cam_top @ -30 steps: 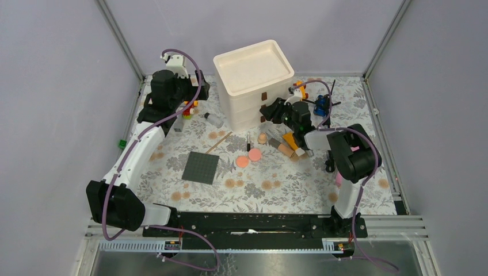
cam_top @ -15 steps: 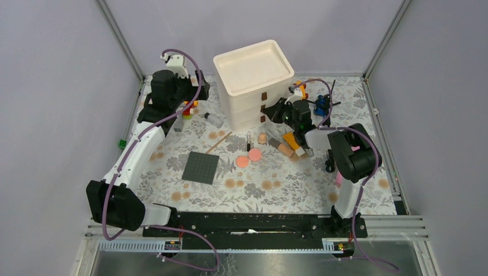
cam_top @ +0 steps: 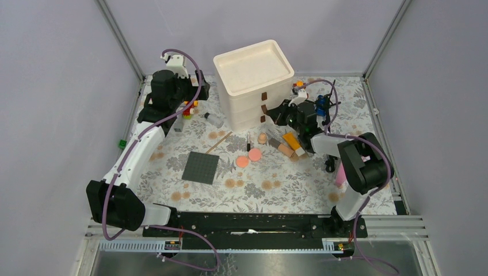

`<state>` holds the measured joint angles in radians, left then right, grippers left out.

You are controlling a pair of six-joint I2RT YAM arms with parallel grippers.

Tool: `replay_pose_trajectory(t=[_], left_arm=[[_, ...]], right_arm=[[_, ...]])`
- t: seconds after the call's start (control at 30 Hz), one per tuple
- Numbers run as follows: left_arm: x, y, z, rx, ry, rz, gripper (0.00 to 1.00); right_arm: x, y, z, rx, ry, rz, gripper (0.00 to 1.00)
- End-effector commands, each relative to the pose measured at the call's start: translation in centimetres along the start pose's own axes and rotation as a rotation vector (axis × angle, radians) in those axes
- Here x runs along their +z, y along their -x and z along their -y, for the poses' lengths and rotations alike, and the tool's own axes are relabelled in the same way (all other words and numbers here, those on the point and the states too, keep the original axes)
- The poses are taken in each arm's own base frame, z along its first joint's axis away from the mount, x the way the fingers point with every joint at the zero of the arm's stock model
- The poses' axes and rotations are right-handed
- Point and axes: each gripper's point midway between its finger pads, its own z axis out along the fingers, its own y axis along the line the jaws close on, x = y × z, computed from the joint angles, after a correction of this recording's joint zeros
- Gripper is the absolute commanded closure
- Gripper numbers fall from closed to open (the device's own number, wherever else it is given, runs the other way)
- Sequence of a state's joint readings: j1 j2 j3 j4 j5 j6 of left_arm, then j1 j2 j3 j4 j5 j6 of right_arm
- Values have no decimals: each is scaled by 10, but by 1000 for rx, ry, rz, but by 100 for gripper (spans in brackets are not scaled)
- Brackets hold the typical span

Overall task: Organize the makeup
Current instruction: Open the drawer in the storage box.

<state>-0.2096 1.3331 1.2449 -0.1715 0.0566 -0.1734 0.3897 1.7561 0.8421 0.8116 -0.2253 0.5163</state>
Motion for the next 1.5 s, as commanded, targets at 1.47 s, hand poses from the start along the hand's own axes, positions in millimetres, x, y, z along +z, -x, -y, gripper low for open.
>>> replay_pose_trajectory(t=[1.47], left_arm=[[-5,34,10,16,-37,87,1]], right_arm=[[-137,-22,-12,-71,-75,-32,100]])
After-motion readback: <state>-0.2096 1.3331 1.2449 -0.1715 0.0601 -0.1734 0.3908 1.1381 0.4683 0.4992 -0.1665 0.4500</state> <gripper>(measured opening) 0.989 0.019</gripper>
